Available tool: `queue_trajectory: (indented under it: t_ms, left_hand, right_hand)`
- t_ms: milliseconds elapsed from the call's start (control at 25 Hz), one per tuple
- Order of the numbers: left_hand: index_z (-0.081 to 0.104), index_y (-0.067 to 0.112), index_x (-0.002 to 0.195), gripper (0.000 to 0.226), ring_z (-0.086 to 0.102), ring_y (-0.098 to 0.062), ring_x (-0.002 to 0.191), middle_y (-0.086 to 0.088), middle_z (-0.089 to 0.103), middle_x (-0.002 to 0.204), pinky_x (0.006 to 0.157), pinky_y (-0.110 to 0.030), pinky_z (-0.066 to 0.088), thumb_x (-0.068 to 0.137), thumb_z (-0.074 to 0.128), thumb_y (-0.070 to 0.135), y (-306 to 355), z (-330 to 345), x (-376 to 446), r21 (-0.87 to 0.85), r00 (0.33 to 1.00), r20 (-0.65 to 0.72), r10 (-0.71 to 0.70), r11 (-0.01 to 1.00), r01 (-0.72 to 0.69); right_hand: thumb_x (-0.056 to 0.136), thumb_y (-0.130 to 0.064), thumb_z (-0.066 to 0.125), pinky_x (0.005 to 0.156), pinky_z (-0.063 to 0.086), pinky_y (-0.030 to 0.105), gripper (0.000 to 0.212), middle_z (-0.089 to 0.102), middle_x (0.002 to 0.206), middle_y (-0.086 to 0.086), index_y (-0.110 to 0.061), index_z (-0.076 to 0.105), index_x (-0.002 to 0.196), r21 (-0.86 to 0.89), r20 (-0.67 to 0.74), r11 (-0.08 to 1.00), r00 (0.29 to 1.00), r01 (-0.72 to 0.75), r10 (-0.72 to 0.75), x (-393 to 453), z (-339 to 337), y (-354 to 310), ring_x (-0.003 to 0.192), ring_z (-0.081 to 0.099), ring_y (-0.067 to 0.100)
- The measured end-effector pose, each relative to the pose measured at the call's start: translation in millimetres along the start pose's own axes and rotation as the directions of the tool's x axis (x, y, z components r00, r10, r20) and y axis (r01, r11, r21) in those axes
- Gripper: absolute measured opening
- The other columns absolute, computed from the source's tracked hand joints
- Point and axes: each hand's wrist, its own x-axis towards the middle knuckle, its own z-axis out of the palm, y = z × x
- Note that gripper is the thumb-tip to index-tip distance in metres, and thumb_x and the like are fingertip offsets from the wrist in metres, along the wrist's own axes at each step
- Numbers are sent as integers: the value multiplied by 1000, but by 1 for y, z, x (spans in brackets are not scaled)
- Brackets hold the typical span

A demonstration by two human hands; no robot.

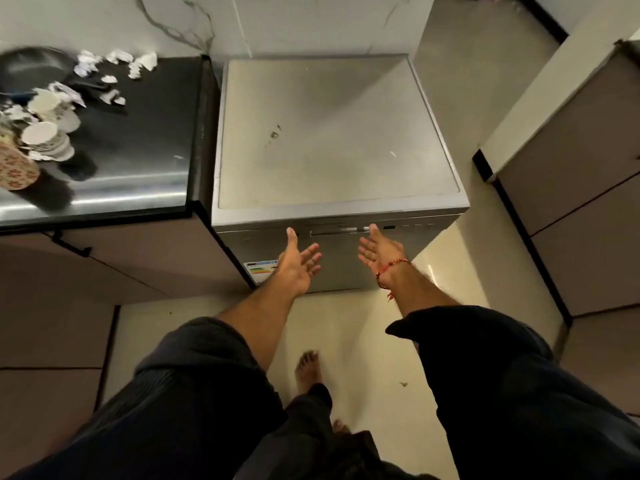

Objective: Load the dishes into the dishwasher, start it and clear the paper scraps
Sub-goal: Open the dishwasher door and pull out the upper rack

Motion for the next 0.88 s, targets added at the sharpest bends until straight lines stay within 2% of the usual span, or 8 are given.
queue_trajectory:
  t_ms: [80, 200, 320, 440, 600, 760, 800, 880]
  left_hand:
    - [53, 16, 141, 86, 61, -17, 98, -3, 63, 133, 77, -34, 45, 85, 42, 80, 5, 13, 21, -74, 997, 25, -76, 994, 77]
    - [43, 27, 150, 87, 49, -19, 130, 7, 51, 147, 101, -39, 33, 86, 29, 84, 0, 26, 30, -147, 993, 91, -77, 985, 90]
    - [43, 27, 151, 93, 43, -19, 138, 9, 50, 150, 110, -42, 25, 82, 29, 88, -10, 33, 37, -287, 986, 150, -72, 951, 113]
    - [57, 25, 140, 92, 50, -20, 133, 0, 58, 142, 116, -41, 30, 77, 40, 90, -13, 36, 38, -354, 981, 188, -53, 928, 118]
    - [68, 20, 108, 75, 53, -16, 101, 2, 62, 107, 103, -35, 40, 83, 39, 85, -8, 40, 35, -349, 985, 144, -90, 927, 135]
    - [56, 20, 141, 104, 49, -15, 90, 4, 62, 124, 88, -36, 45, 70, 36, 94, -8, 41, 40, -239, 996, 58, -67, 968, 79]
    - [56, 21, 141, 109, 49, -15, 91, 2, 61, 130, 84, -37, 47, 65, 38, 97, -9, 43, 43, -223, 997, 39, -60, 973, 67]
    - [54, 19, 139, 120, 57, -16, 98, -4, 62, 128, 79, -39, 54, 52, 46, 102, -16, 43, 44, -187, 994, -3, -113, 976, 110]
  right_hand:
    - [93, -41, 63, 101, 48, 44, 54, 59, 130, 17, -4, 55, 131, 92, -33, 995, 999, -35, 39, 20, 14, -1, 127, 54, 31]
    - [90, -52, 62, 86, 51, 41, 43, 61, 100, 7, -12, 60, 103, 222, -72, 974, 995, -54, 72, 42, 28, 0, 98, 62, 22]
    - [91, -48, 62, 105, 45, 47, 49, 62, 119, 13, -9, 58, 122, 383, -63, 924, 997, -14, 41, 53, 35, 4, 120, 58, 28]
    - [90, -52, 61, 113, 37, 49, 53, 64, 120, 13, -8, 61, 119, 416, -53, 909, 998, -5, 30, 61, 35, 13, 124, 56, 28]
    - [61, -69, 70, 104, 45, 55, 93, 63, 127, 11, -9, 56, 130, 299, -128, 954, 991, -6, 47, 61, 37, 13, 116, 62, 21]
    - [66, -72, 67, 74, 60, 43, 86, 62, 130, 12, -13, 57, 128, 248, -109, 968, 993, -22, 50, 59, 35, 14, 112, 63, 22]
    - [66, -74, 66, 74, 59, 42, 87, 60, 133, 12, -14, 57, 129, 230, -118, 972, 991, -37, 66, 53, 37, 10, 114, 62, 22]
    - [56, -83, 64, 90, 55, 45, 106, 53, 141, 11, -17, 48, 138, 173, -138, 981, 984, -85, 110, 46, 39, 9, 123, 55, 28]
